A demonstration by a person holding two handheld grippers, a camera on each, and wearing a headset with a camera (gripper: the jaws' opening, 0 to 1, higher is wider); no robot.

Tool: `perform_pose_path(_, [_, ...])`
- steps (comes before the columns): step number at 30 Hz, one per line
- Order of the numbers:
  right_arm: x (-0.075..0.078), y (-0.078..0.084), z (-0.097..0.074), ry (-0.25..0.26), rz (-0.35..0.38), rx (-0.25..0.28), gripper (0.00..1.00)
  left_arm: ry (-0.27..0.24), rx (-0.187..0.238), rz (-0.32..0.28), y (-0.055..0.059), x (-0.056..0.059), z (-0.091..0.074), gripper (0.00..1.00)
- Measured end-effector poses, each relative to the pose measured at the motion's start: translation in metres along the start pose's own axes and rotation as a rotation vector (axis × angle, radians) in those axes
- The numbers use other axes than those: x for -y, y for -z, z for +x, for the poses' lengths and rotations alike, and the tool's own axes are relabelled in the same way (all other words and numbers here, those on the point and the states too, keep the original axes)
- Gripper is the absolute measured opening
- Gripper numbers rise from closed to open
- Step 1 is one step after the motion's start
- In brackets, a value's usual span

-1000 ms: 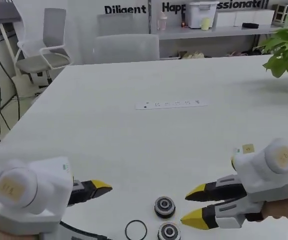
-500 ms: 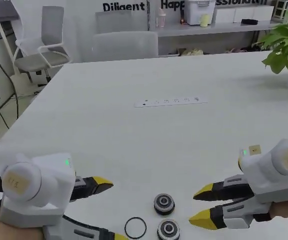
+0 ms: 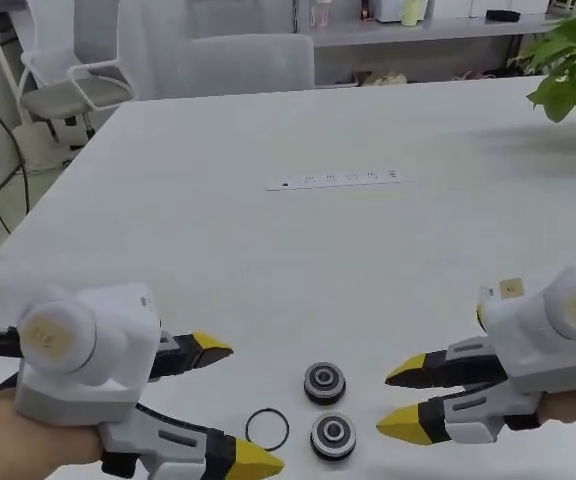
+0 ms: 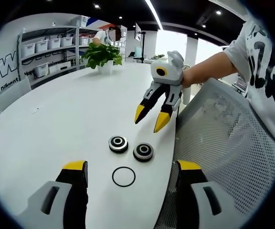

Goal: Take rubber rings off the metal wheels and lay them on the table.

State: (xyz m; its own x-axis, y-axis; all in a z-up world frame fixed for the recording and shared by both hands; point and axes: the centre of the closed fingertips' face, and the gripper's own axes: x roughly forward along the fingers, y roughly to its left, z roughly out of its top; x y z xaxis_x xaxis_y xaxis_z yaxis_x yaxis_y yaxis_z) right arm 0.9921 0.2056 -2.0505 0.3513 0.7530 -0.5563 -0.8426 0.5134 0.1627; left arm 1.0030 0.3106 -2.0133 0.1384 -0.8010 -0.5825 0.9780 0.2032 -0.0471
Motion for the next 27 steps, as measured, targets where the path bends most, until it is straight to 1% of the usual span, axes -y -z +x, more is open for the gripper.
perform_pose_path(10, [0.009,0.002,-0.003,0.019,0.016,0.024,0.31,0.009,-0.005,0.004,0.002,-0.003,0.006,0.7])
perform_pose_path(14, [0.008,0.005,-0.002,0.019,0.018,0.021,0.31,0.001,0.002,0.024,0.0,-0.006,0.008,0.7])
perform_pose_path(17, [0.008,0.007,-0.002,0.018,0.018,0.02,0.31,0.016,0.005,0.021,-0.002,-0.004,0.011,0.69])
perform_pose_path(21, [0.007,0.007,-0.002,0.019,0.02,0.026,0.31,0.021,0.0,0.027,-0.001,-0.005,0.015,0.69])
perform_pose_path(23, [0.008,0.007,-0.002,0.019,0.022,0.03,0.31,0.027,0.003,0.027,-0.001,-0.004,0.017,0.68])
perform_pose_path(27, [0.01,0.007,-0.002,0.025,0.027,0.037,0.31,0.043,-0.006,0.038,-0.001,-0.001,0.021,0.67])
